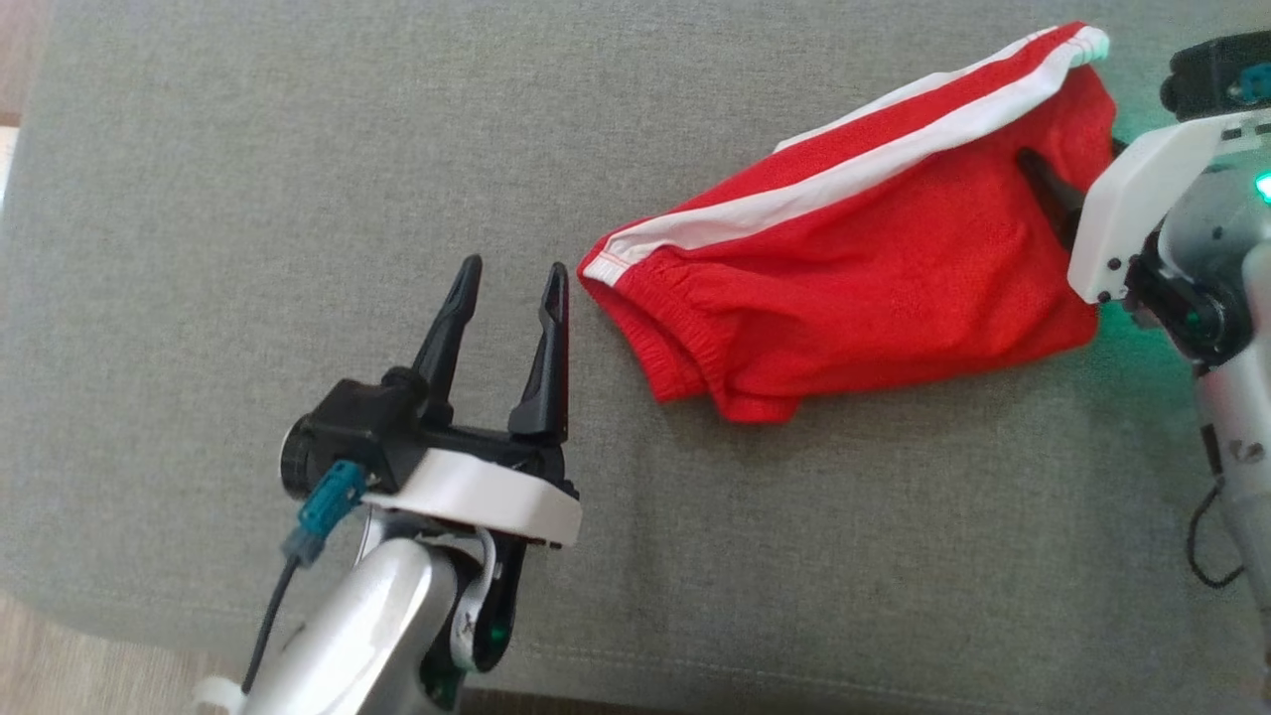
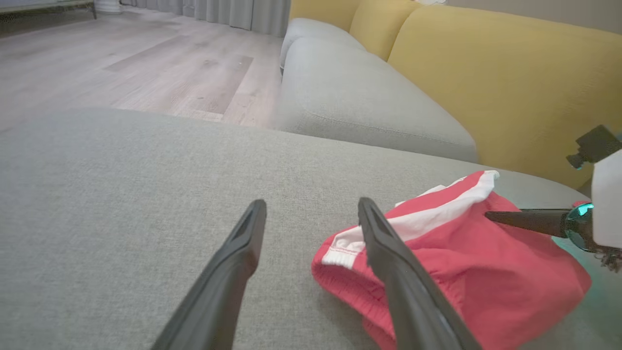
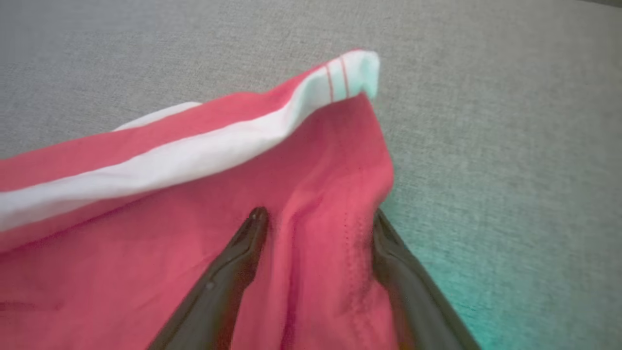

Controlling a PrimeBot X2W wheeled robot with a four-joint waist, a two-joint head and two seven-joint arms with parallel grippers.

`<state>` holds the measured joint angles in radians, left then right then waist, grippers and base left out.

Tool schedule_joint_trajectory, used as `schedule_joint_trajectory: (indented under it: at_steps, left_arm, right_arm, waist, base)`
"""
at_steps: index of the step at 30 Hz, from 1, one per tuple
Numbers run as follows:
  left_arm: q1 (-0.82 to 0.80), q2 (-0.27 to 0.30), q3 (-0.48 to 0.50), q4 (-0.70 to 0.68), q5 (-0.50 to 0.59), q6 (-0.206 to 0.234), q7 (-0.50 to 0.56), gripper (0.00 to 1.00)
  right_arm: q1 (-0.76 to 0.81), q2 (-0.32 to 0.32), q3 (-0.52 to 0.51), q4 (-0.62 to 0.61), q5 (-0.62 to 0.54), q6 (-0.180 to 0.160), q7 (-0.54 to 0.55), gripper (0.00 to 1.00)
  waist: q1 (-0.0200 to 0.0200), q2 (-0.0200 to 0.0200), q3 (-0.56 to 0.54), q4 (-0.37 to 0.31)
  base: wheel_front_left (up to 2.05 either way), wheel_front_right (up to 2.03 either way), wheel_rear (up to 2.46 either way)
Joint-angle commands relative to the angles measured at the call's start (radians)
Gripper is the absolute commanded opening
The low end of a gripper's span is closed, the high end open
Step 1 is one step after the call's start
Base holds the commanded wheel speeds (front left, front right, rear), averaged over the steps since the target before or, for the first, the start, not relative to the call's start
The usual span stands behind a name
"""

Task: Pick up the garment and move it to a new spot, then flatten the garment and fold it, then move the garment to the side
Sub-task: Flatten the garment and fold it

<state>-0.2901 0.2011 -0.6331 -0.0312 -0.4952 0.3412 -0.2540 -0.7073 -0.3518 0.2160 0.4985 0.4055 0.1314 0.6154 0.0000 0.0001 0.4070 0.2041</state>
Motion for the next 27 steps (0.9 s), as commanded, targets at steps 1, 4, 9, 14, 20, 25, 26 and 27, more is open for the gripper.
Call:
schedule_joint_trajectory:
  at_steps: [1,4,9,14,20,25,26,27]
  left_arm:
    - [-0.005,-0.001,0.048,-0.028,0.017,-0.006,-0.008,1.0]
    - [0.011,-0.037,0.094,-0.029,0.061,-0.042,-0.008,1.0]
    - [0.038,-0.086,0.168,-0.023,0.124,-0.105,-0.008,1.0]
    - [0.075,-0.111,0.235,-0.003,0.167,-0.16,-0.008,1.0]
    - [0.12,-0.131,0.295,0.026,0.2,-0.206,-0.008,1.0]
    - [0.149,-0.144,0.315,0.039,0.209,-0.235,-0.008,1.0]
    - [0.156,-0.146,0.318,0.04,0.208,-0.239,-0.008,1.0]
    - [0.162,-0.147,0.32,0.041,0.206,-0.242,-0.008,1.0]
  right_arm:
    - [-0.001,0.016,0.014,-0.024,0.01,-0.001,0.002,0.49]
    - [-0.004,0.023,0.008,-0.026,0.047,-0.001,-0.004,0.0]
    - [-0.006,0.014,-0.059,-0.033,0.092,-0.001,-0.059,0.0]
    - [0.009,-0.011,-0.13,-0.033,0.125,-0.001,-0.098,0.0]
    - [0.057,-0.076,-0.241,-0.02,0.13,-0.001,-0.133,0.0]
    - [0.101,-0.139,-0.326,-0.029,0.097,-0.001,-0.15,0.0]
    - [0.107,-0.142,-0.335,-0.041,0.094,-0.001,-0.15,0.0]
    - [0.114,-0.143,-0.337,-0.057,0.091,-0.001,-0.149,0.0]
  waist:
    - [0.0,-0.0001,0.003,0.002]
    - [0.0,-0.0001,0.012,0.003]
    - [0.0,-0.0001,0.017,-0.01]
    - [0.0,-0.0001,-0.009,-0.045]
    - [0.0,-0.0001,-0.06,-0.078]
    - [0.0,-0.0001,-0.094,-0.078]
    - [0.0,-0.0001,-0.1,-0.077]
    - [0.0,-0.0001,-0.107,-0.076]
  base:
    - [0.0,0.0,0.0]
    - [0.0,0.0,0.0]
    - [0.0,0.0,0.0]
    - [0.0,0.0,0.0]
    - [0.0,0.0,0.0]
    - [0.0,0.0,0.0]
    - [0.0,0.0,0.0]
    - [0.0,0.0,0.0]
